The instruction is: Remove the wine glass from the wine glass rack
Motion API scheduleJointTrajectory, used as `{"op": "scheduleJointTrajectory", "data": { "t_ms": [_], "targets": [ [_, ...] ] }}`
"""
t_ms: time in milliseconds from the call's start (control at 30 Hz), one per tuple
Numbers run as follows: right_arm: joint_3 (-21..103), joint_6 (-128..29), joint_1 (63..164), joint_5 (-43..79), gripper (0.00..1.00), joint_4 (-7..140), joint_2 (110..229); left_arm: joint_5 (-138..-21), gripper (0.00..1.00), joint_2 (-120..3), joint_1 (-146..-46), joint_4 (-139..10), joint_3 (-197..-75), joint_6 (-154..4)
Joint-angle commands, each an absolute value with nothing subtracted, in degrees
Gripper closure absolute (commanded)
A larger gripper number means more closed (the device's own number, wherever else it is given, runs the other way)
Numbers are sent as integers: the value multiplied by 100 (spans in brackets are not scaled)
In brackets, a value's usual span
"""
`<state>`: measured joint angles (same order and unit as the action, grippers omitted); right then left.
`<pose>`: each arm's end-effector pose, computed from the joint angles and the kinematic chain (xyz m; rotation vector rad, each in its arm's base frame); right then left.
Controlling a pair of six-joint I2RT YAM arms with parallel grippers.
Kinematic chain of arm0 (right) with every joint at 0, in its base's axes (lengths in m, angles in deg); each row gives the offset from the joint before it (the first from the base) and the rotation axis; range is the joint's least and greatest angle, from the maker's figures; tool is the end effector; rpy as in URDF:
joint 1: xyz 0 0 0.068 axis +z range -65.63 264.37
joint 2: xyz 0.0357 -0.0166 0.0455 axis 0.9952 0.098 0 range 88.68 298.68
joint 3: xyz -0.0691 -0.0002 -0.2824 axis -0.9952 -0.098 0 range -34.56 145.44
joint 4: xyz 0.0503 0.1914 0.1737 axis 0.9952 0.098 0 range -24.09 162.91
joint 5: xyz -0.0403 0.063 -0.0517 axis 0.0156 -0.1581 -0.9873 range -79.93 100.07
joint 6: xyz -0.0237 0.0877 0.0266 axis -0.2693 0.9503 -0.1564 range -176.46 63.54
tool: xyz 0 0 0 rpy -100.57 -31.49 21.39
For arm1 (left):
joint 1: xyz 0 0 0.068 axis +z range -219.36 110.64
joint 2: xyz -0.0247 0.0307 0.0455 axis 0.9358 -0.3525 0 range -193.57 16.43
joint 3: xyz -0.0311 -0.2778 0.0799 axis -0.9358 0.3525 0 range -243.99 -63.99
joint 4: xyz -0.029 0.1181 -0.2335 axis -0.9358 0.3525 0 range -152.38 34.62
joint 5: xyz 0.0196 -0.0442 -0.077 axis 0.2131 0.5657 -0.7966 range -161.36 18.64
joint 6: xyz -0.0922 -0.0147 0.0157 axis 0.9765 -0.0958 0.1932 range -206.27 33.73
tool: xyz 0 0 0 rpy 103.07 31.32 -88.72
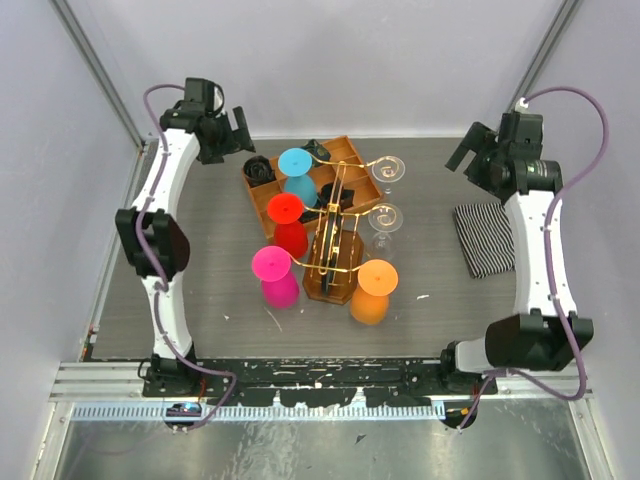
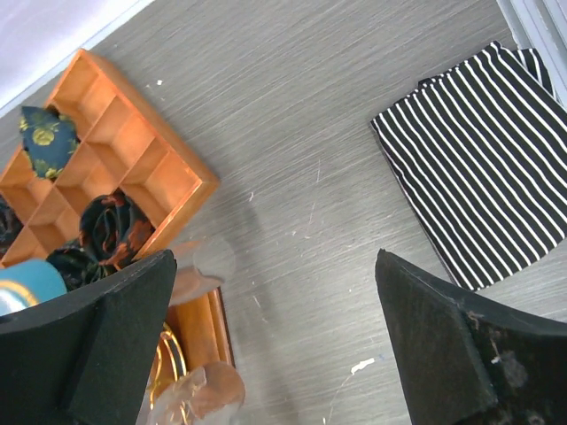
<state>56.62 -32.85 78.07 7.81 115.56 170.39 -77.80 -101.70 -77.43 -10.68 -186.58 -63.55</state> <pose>0.3325 -0.0402 0.3899 0.6071 2.1916 0.1145 0.4964 -0.0801 0.3249 -0.2561 2.4105 -0.3832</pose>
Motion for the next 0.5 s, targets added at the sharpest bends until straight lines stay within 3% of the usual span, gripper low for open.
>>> {"op": "scheduleJointTrajectory", "data": {
  "t_ms": [0, 300, 467],
  "targets": [
    [5596, -3482, 7801, 887, 0, 11901, 16669, -7678, 0, -11279, -7795, 146, -19985, -6299],
    [5475, -3448, 7805, 1038, 0, 11944, 16392, -7110, 7, -12366, -7998, 554, -20204, -6313],
    [5523, -3419, 7803, 1038, 0, 11911, 16330, -6503, 4, -12882, -8122, 1097, -20539, -6460]
  ]
}}
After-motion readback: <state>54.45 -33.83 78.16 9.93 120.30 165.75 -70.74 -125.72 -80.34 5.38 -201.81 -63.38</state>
